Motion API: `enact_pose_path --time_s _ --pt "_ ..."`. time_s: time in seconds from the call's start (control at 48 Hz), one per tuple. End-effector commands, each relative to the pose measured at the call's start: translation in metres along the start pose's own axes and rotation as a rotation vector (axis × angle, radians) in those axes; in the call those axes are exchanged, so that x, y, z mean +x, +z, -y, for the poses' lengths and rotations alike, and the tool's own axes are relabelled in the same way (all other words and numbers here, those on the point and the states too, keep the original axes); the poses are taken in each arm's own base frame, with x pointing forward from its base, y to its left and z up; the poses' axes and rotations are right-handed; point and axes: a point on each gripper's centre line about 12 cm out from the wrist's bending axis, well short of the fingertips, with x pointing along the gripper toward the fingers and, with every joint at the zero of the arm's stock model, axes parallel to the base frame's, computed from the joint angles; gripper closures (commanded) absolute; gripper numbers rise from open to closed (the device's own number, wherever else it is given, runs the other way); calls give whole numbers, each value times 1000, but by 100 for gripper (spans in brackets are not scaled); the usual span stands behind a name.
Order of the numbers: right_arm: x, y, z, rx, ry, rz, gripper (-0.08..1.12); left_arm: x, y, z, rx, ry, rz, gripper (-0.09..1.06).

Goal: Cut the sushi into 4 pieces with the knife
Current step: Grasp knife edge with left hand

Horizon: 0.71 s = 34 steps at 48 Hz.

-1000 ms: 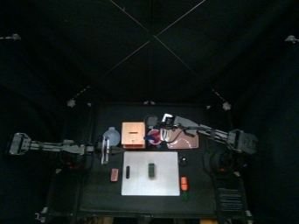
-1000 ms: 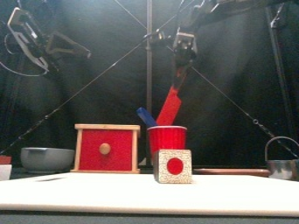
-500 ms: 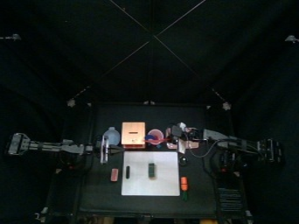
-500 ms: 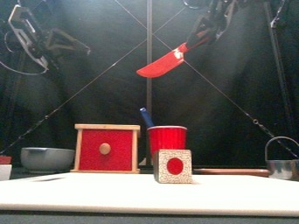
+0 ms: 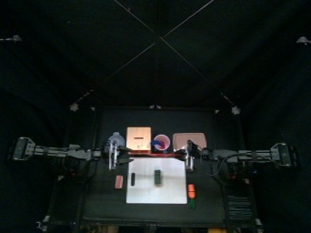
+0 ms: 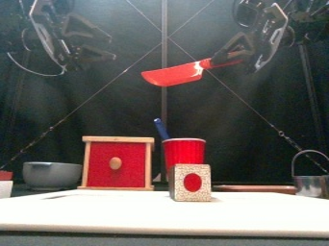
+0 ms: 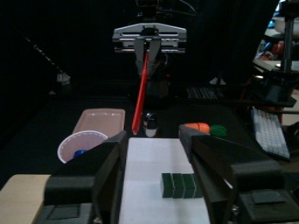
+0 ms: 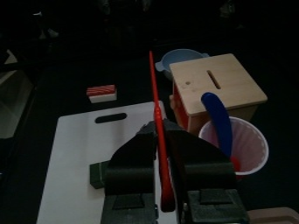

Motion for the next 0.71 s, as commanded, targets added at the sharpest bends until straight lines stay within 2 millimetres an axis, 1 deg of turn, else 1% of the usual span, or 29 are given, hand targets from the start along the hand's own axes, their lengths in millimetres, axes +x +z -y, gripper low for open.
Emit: enact_pose_path --time_s 0.021,0.167,0.271,0.458,0.708 --pt "7 10 -2 -6 4 23 73 17 8 1 -1 -3 -43 -1" --pt "16 11 -4 -22 10 11 73 30 0 -1 -10 7 -135 -1" --pt "20 13 -7 -26 17 9 73 37 -10 -4 -10 17 -182 -1" --pt "26 11 -13 -32 35 -3 73 43 -20 -9 -11 31 -214 -1" --pt "28 10 -15 -28 40 -8 73 50 -30 -14 16 38 -230 0"
